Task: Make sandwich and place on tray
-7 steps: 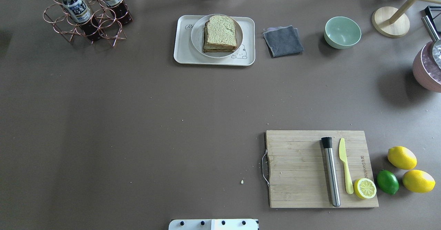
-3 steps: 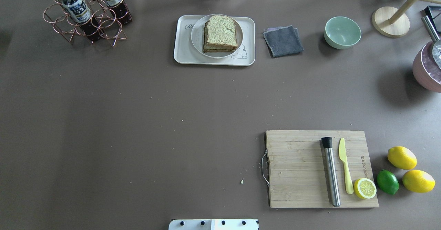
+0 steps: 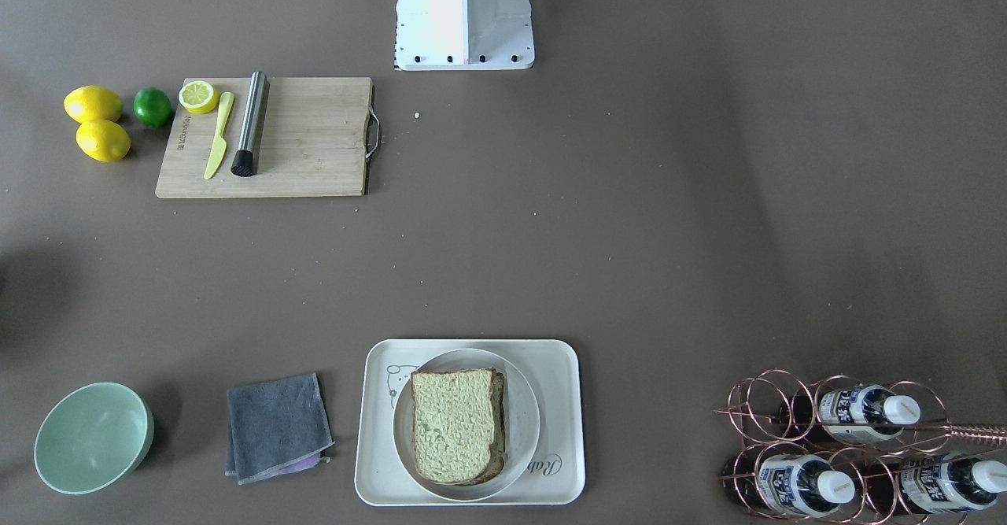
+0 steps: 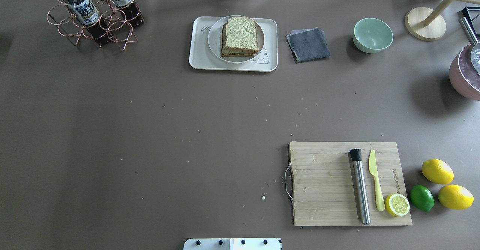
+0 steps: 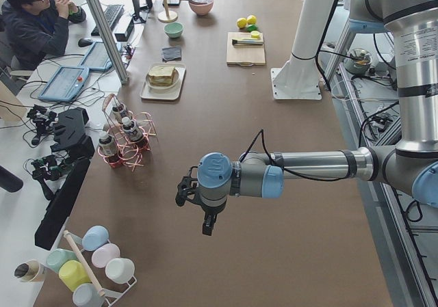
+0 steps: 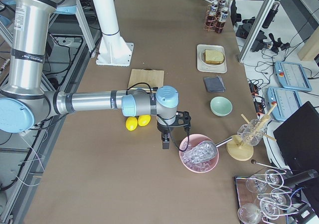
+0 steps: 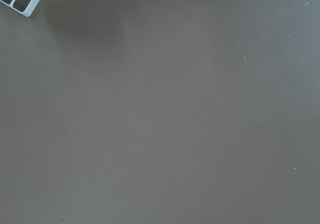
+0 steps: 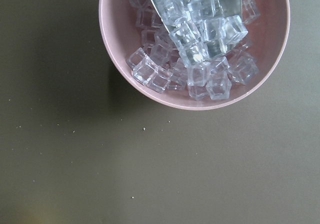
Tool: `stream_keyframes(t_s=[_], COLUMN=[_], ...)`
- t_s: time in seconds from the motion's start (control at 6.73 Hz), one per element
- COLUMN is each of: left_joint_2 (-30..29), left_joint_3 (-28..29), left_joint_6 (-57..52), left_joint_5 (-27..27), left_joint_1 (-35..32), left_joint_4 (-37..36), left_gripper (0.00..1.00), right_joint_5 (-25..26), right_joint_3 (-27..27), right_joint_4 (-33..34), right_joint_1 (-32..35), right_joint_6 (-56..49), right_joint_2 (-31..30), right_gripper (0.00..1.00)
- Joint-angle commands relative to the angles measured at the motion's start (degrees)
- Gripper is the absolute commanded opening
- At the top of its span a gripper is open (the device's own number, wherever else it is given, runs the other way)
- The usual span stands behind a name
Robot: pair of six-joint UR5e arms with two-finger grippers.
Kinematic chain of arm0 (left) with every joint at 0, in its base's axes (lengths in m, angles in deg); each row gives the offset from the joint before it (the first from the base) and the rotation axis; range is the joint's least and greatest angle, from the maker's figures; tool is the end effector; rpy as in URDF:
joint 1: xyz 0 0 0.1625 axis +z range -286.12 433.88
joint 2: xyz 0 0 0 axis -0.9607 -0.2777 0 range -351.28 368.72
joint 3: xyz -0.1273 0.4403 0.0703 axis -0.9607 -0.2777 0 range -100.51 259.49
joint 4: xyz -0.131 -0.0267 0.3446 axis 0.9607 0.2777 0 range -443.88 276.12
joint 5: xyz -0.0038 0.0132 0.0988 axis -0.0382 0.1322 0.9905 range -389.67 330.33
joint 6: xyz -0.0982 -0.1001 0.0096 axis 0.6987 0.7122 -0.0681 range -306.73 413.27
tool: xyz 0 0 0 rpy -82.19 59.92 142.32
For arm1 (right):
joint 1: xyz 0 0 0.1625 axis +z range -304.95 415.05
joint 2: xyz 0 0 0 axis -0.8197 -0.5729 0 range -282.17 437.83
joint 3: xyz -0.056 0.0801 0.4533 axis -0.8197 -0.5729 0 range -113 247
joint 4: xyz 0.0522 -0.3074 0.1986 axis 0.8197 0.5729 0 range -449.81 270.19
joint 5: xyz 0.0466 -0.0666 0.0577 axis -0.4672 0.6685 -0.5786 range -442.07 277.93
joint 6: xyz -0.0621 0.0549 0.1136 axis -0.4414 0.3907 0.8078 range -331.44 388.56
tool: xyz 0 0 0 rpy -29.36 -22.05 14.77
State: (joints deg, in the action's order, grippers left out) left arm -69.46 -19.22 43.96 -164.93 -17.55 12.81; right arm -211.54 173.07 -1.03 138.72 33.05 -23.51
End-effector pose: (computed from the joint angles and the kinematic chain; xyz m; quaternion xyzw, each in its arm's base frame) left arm -0.0423 -0.3541 0.7275 0.0647 0.3803 0.0754 0.9195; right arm 0.0036 -0.3654 0.6863 0.0168 -0.3403 -0.0325 0.9396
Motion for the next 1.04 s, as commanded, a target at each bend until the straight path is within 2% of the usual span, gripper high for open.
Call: stream_keyframes(t_s=[0.0, 0.89], left_joint_2=[-0.13, -0.31], left_joint_3=[0.19, 1.24], left_joint_6=[0.00, 0.00], left_joint_5=[0.00, 0.00], left_joint_1=[0.11, 0.29], left_joint_4=[0.16, 0.42], left_gripper=[0.98, 0.98], right_joint_5=[0.01, 0.01], right_joint_3=[-0.25, -0.42], right_joint_4=[-0.02, -0.02], right_joint_1=[-0.09, -0.09], right_joint_6=[0.16, 0.25], right_joint_2=[0.00, 0.09], right_gripper=[1.00, 1.00])
